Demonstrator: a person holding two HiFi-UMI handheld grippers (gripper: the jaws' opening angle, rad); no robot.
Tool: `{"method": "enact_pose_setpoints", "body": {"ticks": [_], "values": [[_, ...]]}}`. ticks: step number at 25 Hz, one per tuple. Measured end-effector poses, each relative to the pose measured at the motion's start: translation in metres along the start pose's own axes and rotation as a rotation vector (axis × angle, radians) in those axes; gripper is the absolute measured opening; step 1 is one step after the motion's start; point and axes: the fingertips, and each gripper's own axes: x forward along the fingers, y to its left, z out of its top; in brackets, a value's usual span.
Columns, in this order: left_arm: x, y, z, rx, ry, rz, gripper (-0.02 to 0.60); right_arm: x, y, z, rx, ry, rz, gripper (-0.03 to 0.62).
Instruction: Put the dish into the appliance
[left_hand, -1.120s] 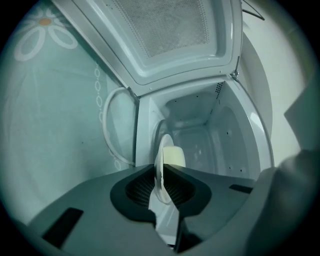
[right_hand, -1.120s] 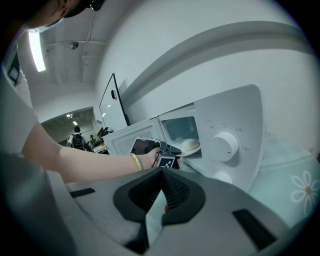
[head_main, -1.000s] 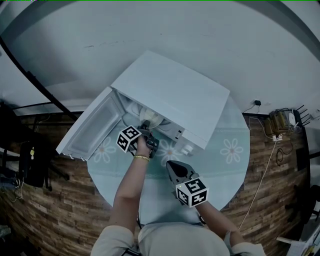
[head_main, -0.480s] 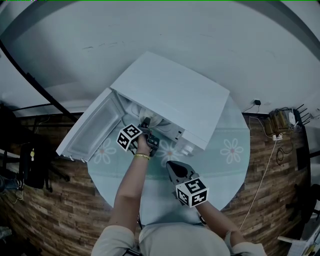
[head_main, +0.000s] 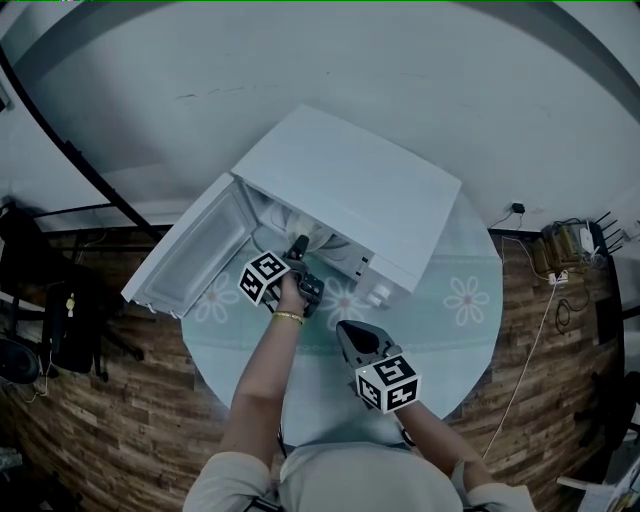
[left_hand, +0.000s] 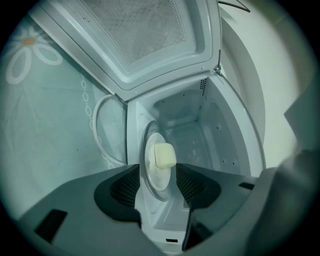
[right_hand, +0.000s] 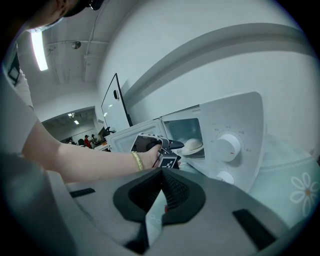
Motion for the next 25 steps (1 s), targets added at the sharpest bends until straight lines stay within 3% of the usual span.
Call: {"method": "enact_pose_setpoints", "body": {"ticks": [9,19,25], "values": [[-0.055,-0.011,-0.017,0.108,0.028,-0.033,0.21,-0.017,0.006,-0.004,-0.007,-0.02,-0.024,0.005],[-0.131,-0.039,-0.043,0.305,0.003,-0.062,0.037,-0.043,0.02,-0.009,0.0,-0.059,-0.058,0.006],[-0.176,-0.047,-0.074,0.388,0.045,-0.086,0.012,-0.058,0.031,-0.018,0.006,-0.07,-0.081,0.005]]}}
